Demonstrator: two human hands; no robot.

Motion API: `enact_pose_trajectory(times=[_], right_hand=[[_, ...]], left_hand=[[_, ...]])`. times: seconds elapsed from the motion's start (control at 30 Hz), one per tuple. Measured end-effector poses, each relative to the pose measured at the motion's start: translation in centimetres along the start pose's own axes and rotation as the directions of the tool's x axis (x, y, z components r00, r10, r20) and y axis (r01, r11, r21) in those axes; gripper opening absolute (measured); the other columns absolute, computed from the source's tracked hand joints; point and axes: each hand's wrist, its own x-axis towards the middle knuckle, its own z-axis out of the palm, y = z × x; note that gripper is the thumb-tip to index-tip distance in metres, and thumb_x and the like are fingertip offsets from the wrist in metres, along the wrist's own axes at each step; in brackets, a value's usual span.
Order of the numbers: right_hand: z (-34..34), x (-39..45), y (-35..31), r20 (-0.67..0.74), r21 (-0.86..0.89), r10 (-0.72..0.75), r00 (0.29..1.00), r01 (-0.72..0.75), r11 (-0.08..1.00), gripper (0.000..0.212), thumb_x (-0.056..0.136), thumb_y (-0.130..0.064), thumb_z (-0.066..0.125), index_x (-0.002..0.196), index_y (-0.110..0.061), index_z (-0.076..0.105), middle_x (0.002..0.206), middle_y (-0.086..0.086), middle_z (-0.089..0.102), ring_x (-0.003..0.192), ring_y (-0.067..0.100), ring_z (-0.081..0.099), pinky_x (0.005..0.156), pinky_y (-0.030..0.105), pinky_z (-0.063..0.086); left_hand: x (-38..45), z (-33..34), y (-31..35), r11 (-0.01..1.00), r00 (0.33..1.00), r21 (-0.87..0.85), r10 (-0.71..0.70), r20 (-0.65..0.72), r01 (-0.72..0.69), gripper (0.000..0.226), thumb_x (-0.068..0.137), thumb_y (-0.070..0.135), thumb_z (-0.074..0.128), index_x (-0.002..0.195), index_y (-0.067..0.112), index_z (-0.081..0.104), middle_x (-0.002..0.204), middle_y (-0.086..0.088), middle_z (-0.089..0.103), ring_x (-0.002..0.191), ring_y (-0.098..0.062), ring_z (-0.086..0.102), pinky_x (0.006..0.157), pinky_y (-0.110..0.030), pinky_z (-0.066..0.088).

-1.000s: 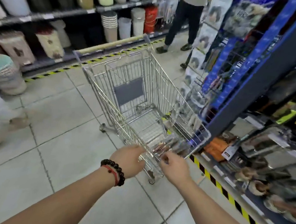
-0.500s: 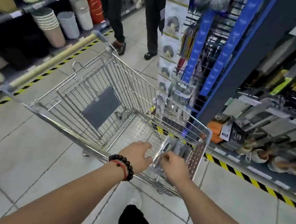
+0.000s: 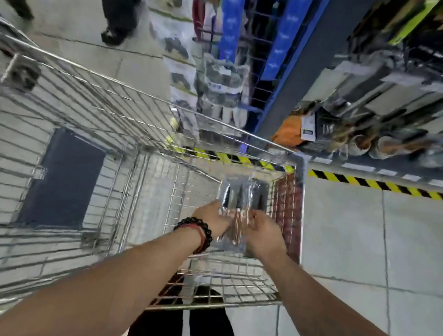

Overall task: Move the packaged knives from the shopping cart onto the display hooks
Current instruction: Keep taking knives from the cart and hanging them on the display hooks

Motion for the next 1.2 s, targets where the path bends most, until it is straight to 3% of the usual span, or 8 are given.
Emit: enact_pose_trajectory(times=[0.27, 0.37, 0.43, 0.6, 0.73, 0.93, 1.07, 1.2], right_hand=[[6.2, 9.1, 6.4, 0.063, -0.104, 0.226, 0.972, -0.218, 0.970, 0.050, 0.095, -0.034, 0.051, 0.140, -0.029, 0.031, 0.133, 0.006, 0.051, 0.097, 0.027, 0.069, 0.078, 0.041, 0.060], [9.1, 10.6, 7.6, 0.084, -0.211, 0.224, 0.971, -0.203, 0.956, 0.050, 0.102, -0.029, 0.037, 0.150, -0.022, 0.023, 0.161, 0.007, 0.010, 0.142, 0.043, 0.025, 0.112, 0.050, 0.036], [10.3, 10.2, 7.8, 0.156, -0.223, 0.235, 0.959, -0.197, 0.955, 0.051, 0.103, -0.019, 0.032, 0.153, -0.022, 0.020, 0.162, 0.007, -0.010, 0.145, 0.046, -0.009, 0.119, 0.051, 0.016], [11.1, 10.4, 8.6, -0.075, -0.047, 0.232, 0.970, -0.236, 0.971, 0.034, 0.099, -0.023, 0.043, 0.131, -0.034, 0.047, 0.145, 0.011, 0.033, 0.099, 0.029, 0.062, 0.087, 0.028, 0.047], [10.8, 11.2, 9.4, -0.058, 0.175, 0.339, 0.939, -0.325, 0.930, 0.056, 0.094, -0.001, 0.047, 0.140, -0.031, 0.034, 0.110, -0.004, 0.059, 0.073, 0.002, 0.055, 0.055, 0.013, 0.042], [9.3, 11.6, 8.4, 0.064, 0.292, 0.438, 0.897, -0.437, 0.851, 0.104, 0.089, 0.005, 0.059, 0.152, -0.037, -0.012, 0.149, 0.004, 0.041, 0.066, 0.003, 0.046, 0.035, 0.005, 0.035], [8.4, 11.7, 8.0, 0.023, 0.258, 0.470, 0.882, -0.460, 0.850, 0.089, 0.081, 0.008, 0.065, 0.153, -0.017, 0.019, 0.113, 0.005, 0.062, 0.060, 0.009, 0.057, 0.040, 0.015, 0.048], [7.0, 10.3, 6.6, -0.095, 0.161, 0.440, 0.893, -0.422, 0.892, 0.077, 0.074, -0.007, 0.077, 0.139, -0.012, 0.034, 0.107, 0.005, 0.062, 0.095, 0.023, 0.065, 0.080, 0.034, 0.059]], left_hand=[[13.8, 5.7, -2.8, 0.997, 1.000, -0.070, -0.026, 0.010, 0.027, 0.049, 0.093, 0.021, 0.056, 0.137, 0.009, 0.038, 0.133, -0.013, 0.051, 0.111, -0.029, 0.059, 0.095, -0.041, 0.051], [16.6, 7.5, -4.5, 0.983, 0.990, -0.129, -0.137, -0.025, 0.133, 0.041, 0.091, 0.011, 0.055, 0.130, 0.013, 0.043, 0.128, -0.011, 0.048, 0.105, -0.028, 0.059, 0.091, -0.043, 0.054], [17.7, 8.9, -5.4, 0.974, 0.978, -0.109, -0.204, -0.040, 0.198, 0.045, 0.088, 0.010, 0.061, 0.128, 0.015, 0.042, 0.126, -0.013, 0.044, 0.108, -0.033, 0.056, 0.095, -0.045, 0.051], [18.5, 11.4, -5.7, 0.966, 0.963, -0.060, -0.257, -0.085, 0.252, 0.051, 0.086, 0.018, 0.066, 0.130, 0.018, 0.040, 0.127, -0.013, 0.043, 0.114, -0.032, 0.051, 0.098, -0.041, 0.048], [18.7, 11.9, -5.6, 0.959, 0.950, -0.035, -0.285, -0.127, 0.283, 0.055, 0.084, 0.016, 0.068, 0.128, 0.017, 0.035, 0.127, -0.014, 0.042, 0.117, -0.032, 0.046, 0.096, -0.039, 0.045], [19.2, 10.5, -6.2, 0.928, 0.936, -0.131, -0.351, 0.005, 0.349, 0.077, 0.068, 0.024, 0.083, 0.127, 0.016, 0.034, 0.121, -0.010, 0.050, 0.115, -0.031, 0.050, 0.097, -0.043, 0.049], [18.2, 9.2, -6.9, 0.905, 0.944, -0.280, -0.329, 0.015, 0.319, 0.058, 0.074, 0.010, 0.072, 0.124, 0.014, 0.044, 0.101, -0.006, 0.061, 0.093, -0.025, 0.063, 0.084, -0.042, 0.057], [16.5, 6.8, -6.7, 0.912, 0.969, -0.342, -0.248, -0.017, 0.227, 0.067, 0.078, 0.005, 0.072, 0.136, 0.016, 0.039, 0.091, 0.007, 0.052, 0.074, -0.014, 0.060, 0.063, -0.027, 0.058]])
